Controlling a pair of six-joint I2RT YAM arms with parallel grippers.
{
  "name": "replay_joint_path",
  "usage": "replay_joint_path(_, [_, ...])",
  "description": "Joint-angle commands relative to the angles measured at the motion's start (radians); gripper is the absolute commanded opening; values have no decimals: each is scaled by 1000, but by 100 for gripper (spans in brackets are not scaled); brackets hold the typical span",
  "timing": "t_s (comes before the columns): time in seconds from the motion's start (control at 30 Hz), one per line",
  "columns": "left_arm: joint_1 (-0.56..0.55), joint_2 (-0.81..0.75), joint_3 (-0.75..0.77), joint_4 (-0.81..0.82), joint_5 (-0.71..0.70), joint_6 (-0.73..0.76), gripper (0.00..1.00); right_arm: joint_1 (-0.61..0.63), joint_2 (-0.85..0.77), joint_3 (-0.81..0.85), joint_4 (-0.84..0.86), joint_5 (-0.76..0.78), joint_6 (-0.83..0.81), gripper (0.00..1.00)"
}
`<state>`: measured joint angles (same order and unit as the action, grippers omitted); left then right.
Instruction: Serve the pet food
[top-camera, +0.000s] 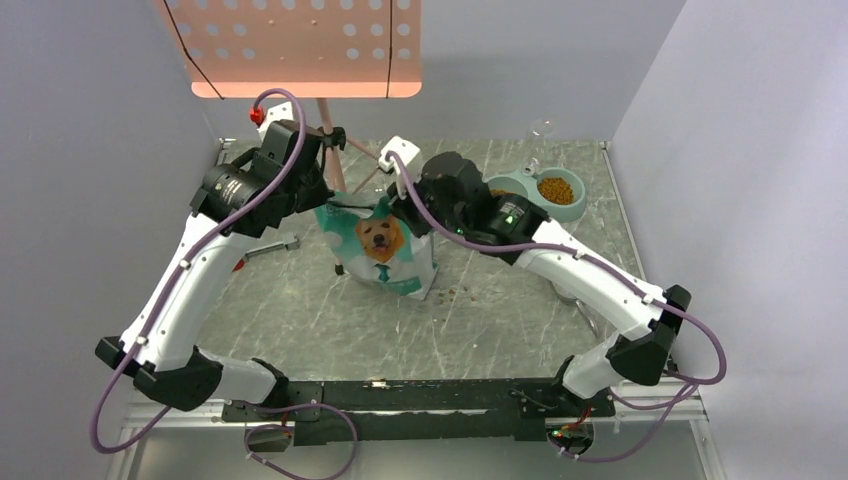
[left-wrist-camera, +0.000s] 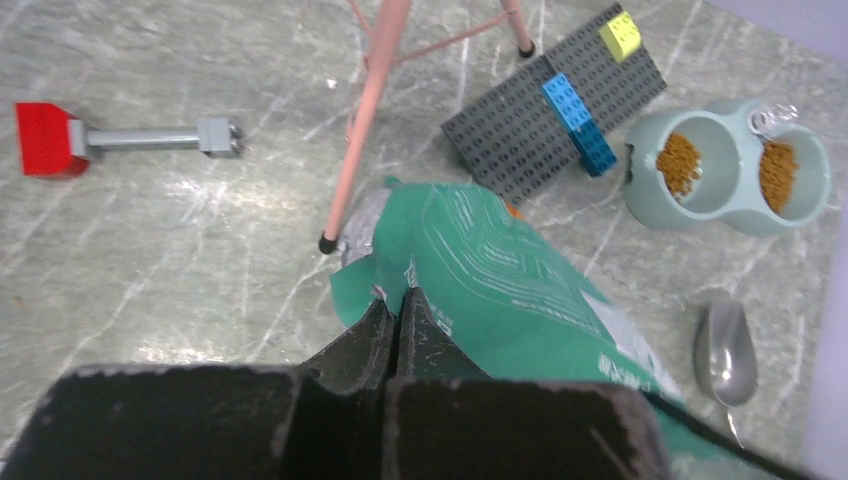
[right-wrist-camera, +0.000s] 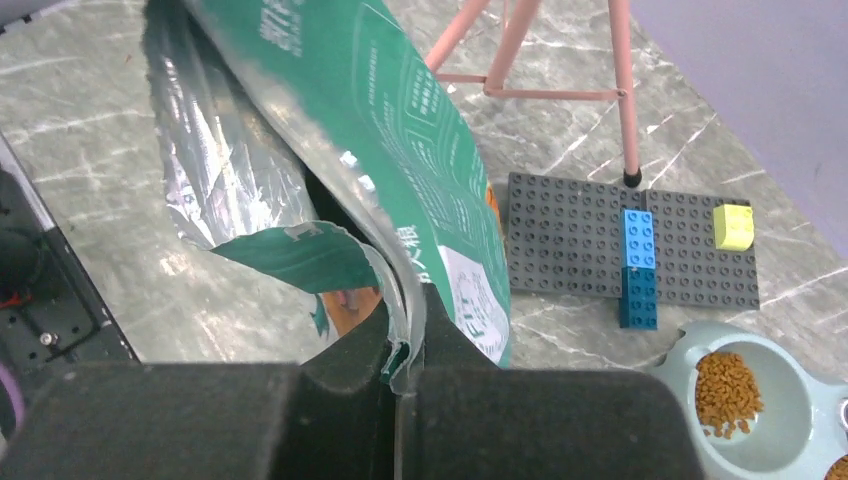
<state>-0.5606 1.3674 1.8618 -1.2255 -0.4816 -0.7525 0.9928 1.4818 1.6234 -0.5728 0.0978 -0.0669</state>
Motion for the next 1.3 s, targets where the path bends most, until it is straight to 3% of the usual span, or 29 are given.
replay_joint_path(0.0, [59, -137, -18, 76, -65, 51, 0, -100, -83, 55, -139, -72, -107, 0])
replay_joint_path(0.1, [62, -148, -8, 86, -12, 126, 0, -151, -111, 7, -124, -182, -60, 0])
replay_joint_path(0.17, [67, -169, -9, 133, 41, 207, 12, -161, -126, -13, -121, -219, -39, 0])
replay_joint_path(0.2, [68, -183, -18, 161, 61, 240, 19, -166, -128, -15, -127, -222, -25, 0])
replay_joint_path(0.33, [79, -256, -76, 323, 223, 375, 64, -179, -140, -14, -150, -208, 22, 0])
replay_joint_path(0.43, [83, -298, -115, 421, 377, 438, 80, -186, -152, 0, -183, -198, 59, 0])
replay_joint_path(0.6, [101, -362, -196, 484, 533, 498, 82, -207, -204, -11, -240, -230, 135, 0])
replay_joint_path(0.8, [123, -471, -438, 628, 677, 497, 80, -255, -257, -42, -296, -279, 155, 0])
replay_joint_path(0.93, [127, -501, -594, 804, 836, 454, 88, -284, -265, -52, -338, -261, 173, 0])
replay_joint_path(1.07, [128, -486, -643, 964, 1008, 442, 98, -301, -263, -33, -400, -264, 183, 0])
replay_joint_path(1.13, [129, -494, -664, 1021, 1071, 486, 94, -312, -259, -19, -433, -285, 174, 0])
replay_joint_path(1.27, [121, -505, -721, 996, 1131, 665, 75, -330, -247, 13, -499, -332, 153, 0])
